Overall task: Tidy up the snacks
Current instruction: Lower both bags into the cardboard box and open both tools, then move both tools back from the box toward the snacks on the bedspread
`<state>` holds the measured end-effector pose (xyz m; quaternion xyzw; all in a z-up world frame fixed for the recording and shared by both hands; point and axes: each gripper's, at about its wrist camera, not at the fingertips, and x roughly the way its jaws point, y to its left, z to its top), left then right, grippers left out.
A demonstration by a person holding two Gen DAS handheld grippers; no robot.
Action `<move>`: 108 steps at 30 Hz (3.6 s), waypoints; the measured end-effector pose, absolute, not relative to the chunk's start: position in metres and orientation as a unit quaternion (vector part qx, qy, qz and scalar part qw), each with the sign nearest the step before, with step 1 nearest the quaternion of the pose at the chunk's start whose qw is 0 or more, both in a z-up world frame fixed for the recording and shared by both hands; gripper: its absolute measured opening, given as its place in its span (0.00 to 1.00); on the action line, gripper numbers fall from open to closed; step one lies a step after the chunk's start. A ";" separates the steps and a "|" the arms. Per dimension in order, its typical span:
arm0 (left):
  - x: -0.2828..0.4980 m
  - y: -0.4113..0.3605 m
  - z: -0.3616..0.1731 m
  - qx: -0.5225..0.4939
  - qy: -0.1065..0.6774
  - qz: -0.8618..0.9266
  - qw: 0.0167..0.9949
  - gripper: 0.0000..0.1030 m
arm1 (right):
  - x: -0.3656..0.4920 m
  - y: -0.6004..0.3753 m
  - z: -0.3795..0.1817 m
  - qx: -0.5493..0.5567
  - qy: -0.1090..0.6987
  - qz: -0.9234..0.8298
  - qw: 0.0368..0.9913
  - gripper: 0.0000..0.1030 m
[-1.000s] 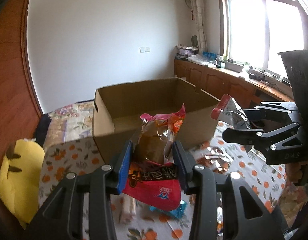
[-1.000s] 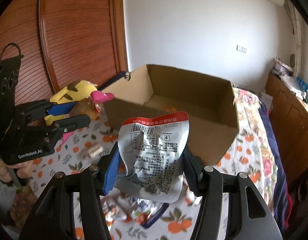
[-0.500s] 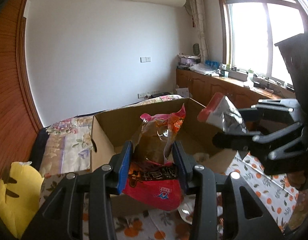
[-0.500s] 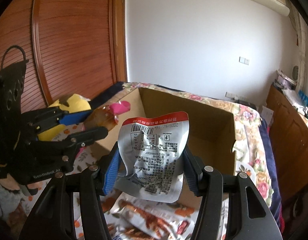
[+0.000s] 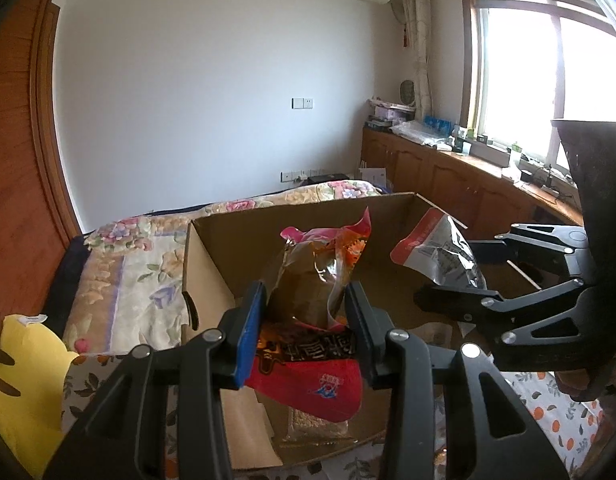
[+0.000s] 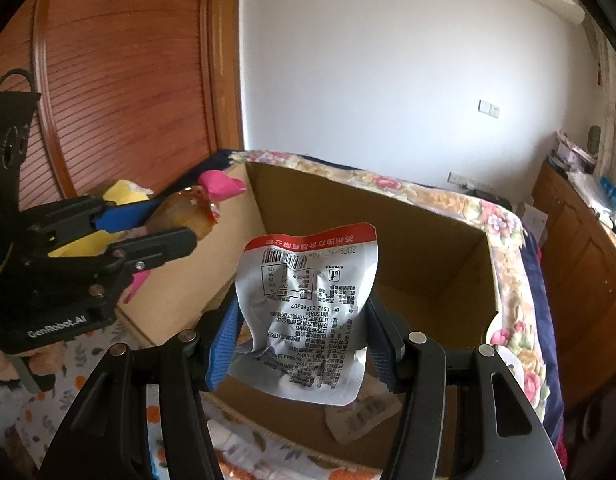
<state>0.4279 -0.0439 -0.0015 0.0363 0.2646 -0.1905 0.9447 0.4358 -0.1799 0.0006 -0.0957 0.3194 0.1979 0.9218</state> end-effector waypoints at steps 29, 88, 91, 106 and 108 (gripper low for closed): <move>0.410 -0.061 -0.010 0.064 0.280 -0.187 0.939 0.45 | 0.456 -0.185 -0.033 -0.078 0.371 0.182 0.907 0.59; 0.209 -0.089 -0.109 0.030 0.400 -0.215 0.890 0.55 | 0.356 -0.206 -0.099 -0.118 0.433 0.246 0.859 0.77; 0.209 -0.086 -0.110 0.023 0.402 -0.216 0.890 0.55 | 0.367 -0.208 -0.105 -0.112 0.445 0.251 0.853 0.77; 0.211 -0.079 -0.114 0.009 0.403 -0.213 0.890 0.55 | 0.357 -0.233 -0.110 -0.070 0.491 0.305 0.813 0.78; 0.210 -0.078 -0.113 0.007 0.401 -0.214 0.891 0.55 | 0.350 -0.230 -0.110 -0.087 0.490 0.302 0.813 0.78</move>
